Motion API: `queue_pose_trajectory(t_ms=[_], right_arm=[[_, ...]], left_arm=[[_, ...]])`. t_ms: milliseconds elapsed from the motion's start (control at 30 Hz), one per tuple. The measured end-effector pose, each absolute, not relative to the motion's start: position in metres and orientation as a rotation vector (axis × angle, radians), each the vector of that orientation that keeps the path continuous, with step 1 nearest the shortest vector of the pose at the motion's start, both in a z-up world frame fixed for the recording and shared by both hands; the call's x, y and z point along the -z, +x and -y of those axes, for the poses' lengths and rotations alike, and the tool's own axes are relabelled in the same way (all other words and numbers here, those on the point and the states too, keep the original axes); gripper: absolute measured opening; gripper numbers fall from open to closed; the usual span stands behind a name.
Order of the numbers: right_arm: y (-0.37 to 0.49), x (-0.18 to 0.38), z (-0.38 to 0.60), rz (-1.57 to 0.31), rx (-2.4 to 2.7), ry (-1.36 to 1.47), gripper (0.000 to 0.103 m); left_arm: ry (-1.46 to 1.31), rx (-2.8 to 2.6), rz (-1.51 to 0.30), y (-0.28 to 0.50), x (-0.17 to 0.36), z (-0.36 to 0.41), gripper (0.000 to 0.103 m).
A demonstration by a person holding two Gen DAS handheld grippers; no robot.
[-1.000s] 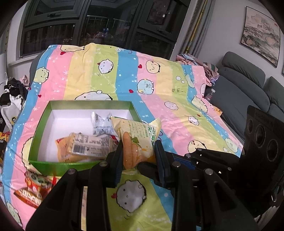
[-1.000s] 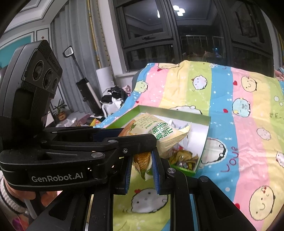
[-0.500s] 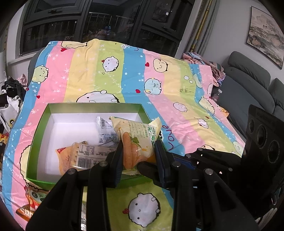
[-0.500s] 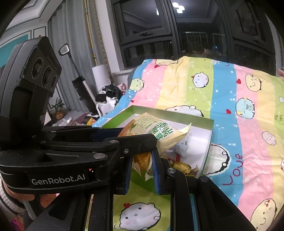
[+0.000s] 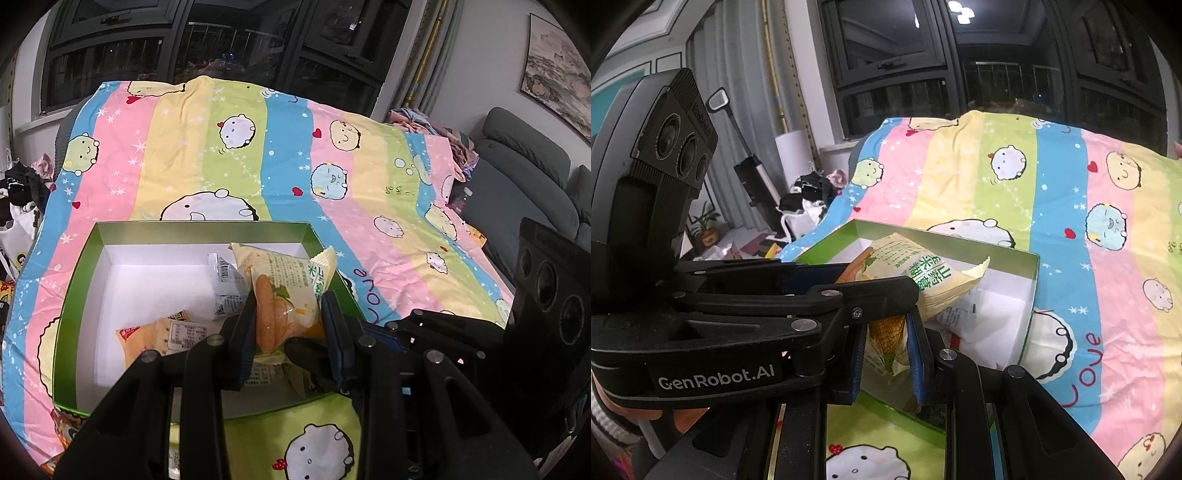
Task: Organize snacks
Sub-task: 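Lower the corn snack bag into the green box and open both tools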
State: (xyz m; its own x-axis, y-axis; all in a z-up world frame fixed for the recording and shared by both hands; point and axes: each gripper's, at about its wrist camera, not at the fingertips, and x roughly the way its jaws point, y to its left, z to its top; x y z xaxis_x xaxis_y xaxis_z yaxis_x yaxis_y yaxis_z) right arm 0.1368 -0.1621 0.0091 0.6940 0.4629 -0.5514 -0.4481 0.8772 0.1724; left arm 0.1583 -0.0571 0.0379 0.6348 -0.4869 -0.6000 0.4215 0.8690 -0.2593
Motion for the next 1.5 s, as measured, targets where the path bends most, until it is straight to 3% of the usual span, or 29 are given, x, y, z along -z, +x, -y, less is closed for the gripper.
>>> queue_pose_trajectory(t_ms=[1500], right_arm=[[0.192,0.020,0.152,-0.878,-0.497,0.064,0.023]], left_arm=[[-0.147,0.465,-0.903,0.208,0.000,0.054,0.034]])
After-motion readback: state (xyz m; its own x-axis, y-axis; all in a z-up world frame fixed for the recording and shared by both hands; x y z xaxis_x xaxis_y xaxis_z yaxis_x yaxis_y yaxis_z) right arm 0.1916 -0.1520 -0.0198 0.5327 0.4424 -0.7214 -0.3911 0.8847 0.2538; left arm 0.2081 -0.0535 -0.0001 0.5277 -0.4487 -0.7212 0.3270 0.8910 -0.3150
